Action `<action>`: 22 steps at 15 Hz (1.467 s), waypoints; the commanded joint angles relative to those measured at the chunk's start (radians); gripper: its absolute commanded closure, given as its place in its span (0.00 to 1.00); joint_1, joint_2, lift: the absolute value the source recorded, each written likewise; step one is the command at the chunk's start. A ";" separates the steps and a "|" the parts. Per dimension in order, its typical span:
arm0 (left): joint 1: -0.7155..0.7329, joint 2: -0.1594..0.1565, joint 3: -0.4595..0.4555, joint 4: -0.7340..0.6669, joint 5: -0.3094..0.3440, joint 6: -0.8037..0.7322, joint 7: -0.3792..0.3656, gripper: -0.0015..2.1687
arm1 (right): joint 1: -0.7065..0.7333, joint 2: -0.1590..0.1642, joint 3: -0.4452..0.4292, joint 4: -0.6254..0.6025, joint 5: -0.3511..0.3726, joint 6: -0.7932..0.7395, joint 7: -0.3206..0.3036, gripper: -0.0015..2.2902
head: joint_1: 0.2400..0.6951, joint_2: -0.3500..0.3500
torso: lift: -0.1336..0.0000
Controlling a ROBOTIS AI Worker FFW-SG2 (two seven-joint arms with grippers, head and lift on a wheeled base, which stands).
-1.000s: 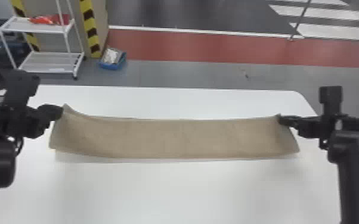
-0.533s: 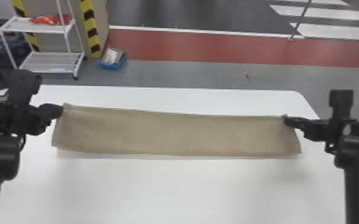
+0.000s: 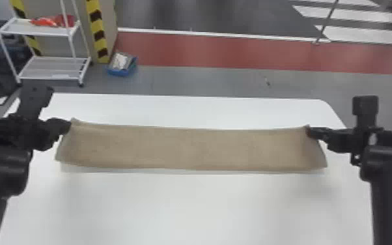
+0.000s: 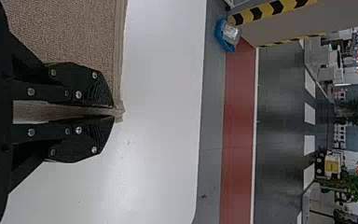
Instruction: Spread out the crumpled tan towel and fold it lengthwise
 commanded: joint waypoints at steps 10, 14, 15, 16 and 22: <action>0.050 -0.001 0.016 -0.027 0.003 -0.090 0.033 0.01 | 0.020 0.008 -0.010 -0.028 0.001 0.058 -0.020 0.01 | 1.00 0.33 | 0.07; 0.055 -0.001 0.024 -0.042 0.014 -0.090 0.032 0.01 | 0.038 0.008 -0.012 -0.060 -0.005 0.083 -0.012 0.02 | 1.00 0.33 | 0.07; 0.060 -0.001 0.029 -0.049 0.012 -0.090 0.029 0.01 | 0.041 0.008 -0.012 -0.061 -0.009 0.083 -0.011 0.02 | 1.00 0.33 | 0.07; 0.067 -0.001 0.030 -0.055 0.014 -0.090 0.029 0.01 | 0.046 0.008 -0.015 -0.066 -0.020 0.083 -0.011 0.02 | 1.00 0.33 | 0.07; 0.090 -0.001 0.045 -0.096 0.028 -0.083 0.015 0.01 | 0.064 0.008 -0.027 -0.089 -0.042 0.089 -0.004 0.02 | 1.00 0.33 | 0.07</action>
